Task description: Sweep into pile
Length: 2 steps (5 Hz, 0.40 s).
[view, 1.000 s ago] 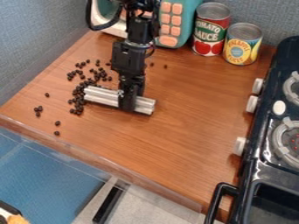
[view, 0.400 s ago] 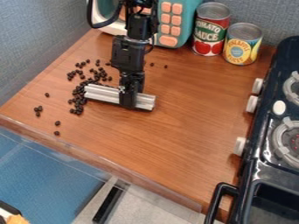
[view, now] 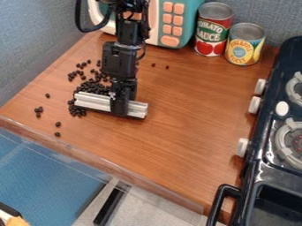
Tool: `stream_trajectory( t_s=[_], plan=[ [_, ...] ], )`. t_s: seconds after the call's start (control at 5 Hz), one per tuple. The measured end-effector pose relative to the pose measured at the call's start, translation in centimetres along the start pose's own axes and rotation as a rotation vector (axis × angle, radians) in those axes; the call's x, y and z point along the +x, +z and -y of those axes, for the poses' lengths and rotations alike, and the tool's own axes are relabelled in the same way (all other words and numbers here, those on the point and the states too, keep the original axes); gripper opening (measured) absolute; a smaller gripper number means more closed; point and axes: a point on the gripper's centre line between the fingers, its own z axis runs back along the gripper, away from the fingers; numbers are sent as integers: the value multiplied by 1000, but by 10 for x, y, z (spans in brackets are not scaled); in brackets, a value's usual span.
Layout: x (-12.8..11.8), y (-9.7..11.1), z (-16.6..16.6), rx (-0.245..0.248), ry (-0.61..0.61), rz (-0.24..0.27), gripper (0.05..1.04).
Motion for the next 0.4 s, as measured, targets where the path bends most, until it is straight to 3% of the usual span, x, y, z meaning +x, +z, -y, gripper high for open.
stream_trajectory(
  t_s=[0.2,0.4],
  plan=[
    [5,9,-12,21,-22,-24,381],
    [8,22,-24,-23,-47,-50,381]
  ],
)
